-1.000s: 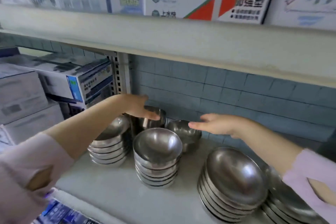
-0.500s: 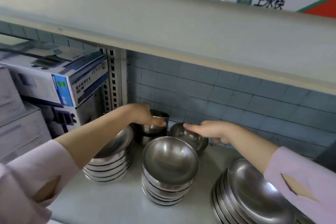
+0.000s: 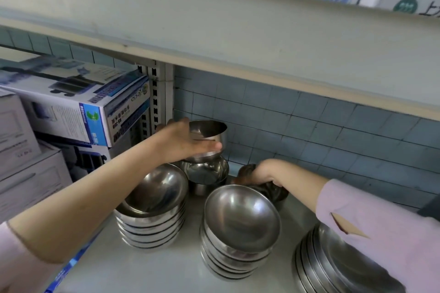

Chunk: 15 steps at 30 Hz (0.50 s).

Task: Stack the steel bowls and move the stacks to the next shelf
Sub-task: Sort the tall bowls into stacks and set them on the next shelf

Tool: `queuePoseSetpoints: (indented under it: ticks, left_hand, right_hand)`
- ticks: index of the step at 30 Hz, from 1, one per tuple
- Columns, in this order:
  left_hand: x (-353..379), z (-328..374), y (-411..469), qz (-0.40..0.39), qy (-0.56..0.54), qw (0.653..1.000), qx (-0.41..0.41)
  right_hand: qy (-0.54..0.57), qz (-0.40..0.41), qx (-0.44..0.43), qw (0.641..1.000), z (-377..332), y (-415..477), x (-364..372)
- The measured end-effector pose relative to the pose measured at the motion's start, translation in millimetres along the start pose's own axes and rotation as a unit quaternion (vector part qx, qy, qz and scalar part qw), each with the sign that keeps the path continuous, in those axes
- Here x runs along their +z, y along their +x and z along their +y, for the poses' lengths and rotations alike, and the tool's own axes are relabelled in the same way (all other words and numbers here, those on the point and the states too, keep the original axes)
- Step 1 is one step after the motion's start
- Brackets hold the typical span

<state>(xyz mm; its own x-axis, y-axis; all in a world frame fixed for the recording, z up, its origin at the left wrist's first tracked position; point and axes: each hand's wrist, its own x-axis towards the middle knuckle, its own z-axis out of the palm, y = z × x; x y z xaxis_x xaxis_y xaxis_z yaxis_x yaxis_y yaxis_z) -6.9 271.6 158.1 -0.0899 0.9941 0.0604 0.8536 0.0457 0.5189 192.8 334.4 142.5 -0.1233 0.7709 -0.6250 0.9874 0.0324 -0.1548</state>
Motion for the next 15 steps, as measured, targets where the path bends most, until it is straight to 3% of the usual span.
queuePoseSetpoints:
  ticks: [5,8,15]
  left_hand:
    - [3,1,-5,-0.007,0.022,0.999,0.034]
    - [3,5,-7,-0.008,0.036,0.999,0.041]
    - [-1,22,-10,-0.024,0.025,0.999,0.025]
  right_hand:
    - [-0.008,0.000,0.012,1.000,6,10,2]
    - [0.062,-0.004,0.025,0.998,17,9,-4]
    - [0.156,0.089,-0.044,0.983,62,-28,-33]
